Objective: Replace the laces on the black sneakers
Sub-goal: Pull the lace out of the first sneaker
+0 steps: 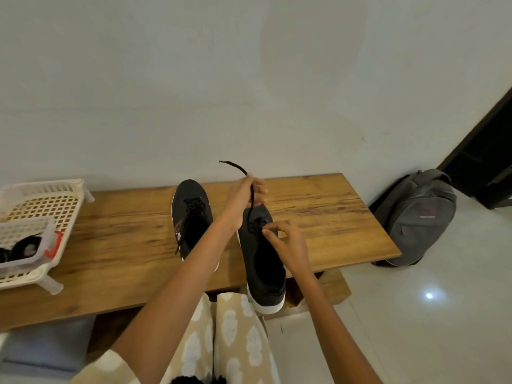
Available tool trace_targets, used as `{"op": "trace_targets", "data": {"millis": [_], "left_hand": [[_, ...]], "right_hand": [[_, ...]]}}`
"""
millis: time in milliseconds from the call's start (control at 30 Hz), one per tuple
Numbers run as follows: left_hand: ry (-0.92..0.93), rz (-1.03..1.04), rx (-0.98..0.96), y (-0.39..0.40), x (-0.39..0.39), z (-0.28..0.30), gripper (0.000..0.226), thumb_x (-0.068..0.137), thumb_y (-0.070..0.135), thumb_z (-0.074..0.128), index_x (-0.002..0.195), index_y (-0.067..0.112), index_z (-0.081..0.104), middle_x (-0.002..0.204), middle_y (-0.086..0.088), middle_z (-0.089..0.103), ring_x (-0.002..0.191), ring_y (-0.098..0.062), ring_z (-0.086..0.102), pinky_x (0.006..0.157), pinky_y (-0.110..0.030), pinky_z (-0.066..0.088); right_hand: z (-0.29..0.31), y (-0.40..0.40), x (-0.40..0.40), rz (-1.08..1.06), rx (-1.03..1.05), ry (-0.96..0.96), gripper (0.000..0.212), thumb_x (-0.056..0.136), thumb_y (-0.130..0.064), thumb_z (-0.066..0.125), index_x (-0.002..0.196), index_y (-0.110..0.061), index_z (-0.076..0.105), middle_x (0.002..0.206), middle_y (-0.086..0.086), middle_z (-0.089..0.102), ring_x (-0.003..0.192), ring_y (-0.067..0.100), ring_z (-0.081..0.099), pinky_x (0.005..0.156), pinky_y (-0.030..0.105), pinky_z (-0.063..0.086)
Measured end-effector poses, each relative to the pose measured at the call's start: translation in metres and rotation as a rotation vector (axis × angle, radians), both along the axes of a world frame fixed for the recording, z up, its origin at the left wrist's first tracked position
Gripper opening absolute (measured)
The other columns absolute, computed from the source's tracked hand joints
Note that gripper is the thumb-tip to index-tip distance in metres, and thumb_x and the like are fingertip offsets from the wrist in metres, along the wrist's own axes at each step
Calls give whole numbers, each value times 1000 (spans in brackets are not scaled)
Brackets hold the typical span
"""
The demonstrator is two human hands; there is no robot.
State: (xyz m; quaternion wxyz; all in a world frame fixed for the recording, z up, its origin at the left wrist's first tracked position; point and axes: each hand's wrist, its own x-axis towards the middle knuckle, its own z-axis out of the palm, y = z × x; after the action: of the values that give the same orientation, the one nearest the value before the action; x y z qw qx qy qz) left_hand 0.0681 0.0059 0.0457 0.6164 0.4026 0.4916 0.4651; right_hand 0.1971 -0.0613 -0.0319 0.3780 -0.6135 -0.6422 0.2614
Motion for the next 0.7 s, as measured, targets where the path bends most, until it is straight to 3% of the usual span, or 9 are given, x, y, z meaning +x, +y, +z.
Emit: {"op": "trace_targets", "data": {"millis": [67, 133, 333, 433, 567, 700], "left_hand": [[252, -110, -10, 4, -1, -16, 36, 103, 32, 31, 97, 17, 63, 85, 0, 65, 62, -10, 59, 67, -24, 45], [336, -160, -25, 2, -3, -30, 36, 102, 32, 33, 105, 16, 65, 94, 0, 65, 75, -14, 59, 75, -27, 46], [263, -117, -113, -11, -14, -56, 39, 102, 34, 36, 128, 12, 55, 117, -3, 64, 104, -18, 60, 99, -37, 44], [286, -159, -92, -19, -16, -62, 36, 101, 26, 39, 130, 9, 52, 125, -5, 59, 117, -19, 53, 107, -38, 38], [322, -160, -35, -21, -19, -72, 24, 100, 18, 44, 120, 15, 55, 125, -9, 58, 115, -21, 54, 95, -33, 42], [393, -178, 36, -27, -24, -77, 28, 96, 16, 51, 123, 14, 42, 105, 3, 58, 107, -17, 55, 81, -24, 45]], "right_hand": [[0, 3, 3, 85, -50, -43, 32, 86, -29, 67, 117, -32, 62, 108, -6, 55, 97, 1, 48, 77, 22, 48], [0, 4, 4, 178, -86, -141, 42, 84, -30, 68, 125, -35, 57, 110, -9, 50, 98, 2, 45, 78, 16, 43], [1, 5, -4, 161, 6, -261, 17, 84, -26, 69, 100, -28, 69, 95, -12, 46, 88, 4, 47, 72, 22, 44], [6, 6, -8, 86, 32, -118, 16, 85, -25, 68, 101, -26, 70, 91, -13, 45, 82, 1, 48, 70, 16, 43], [22, 8, -12, -13, 66, 51, 15, 85, -21, 69, 99, -25, 70, 89, -12, 44, 80, -6, 46, 69, 6, 39], [30, 9, -16, -23, 51, 123, 11, 88, -17, 63, 95, -24, 67, 88, -11, 56, 77, -1, 54, 70, 11, 45]]}}
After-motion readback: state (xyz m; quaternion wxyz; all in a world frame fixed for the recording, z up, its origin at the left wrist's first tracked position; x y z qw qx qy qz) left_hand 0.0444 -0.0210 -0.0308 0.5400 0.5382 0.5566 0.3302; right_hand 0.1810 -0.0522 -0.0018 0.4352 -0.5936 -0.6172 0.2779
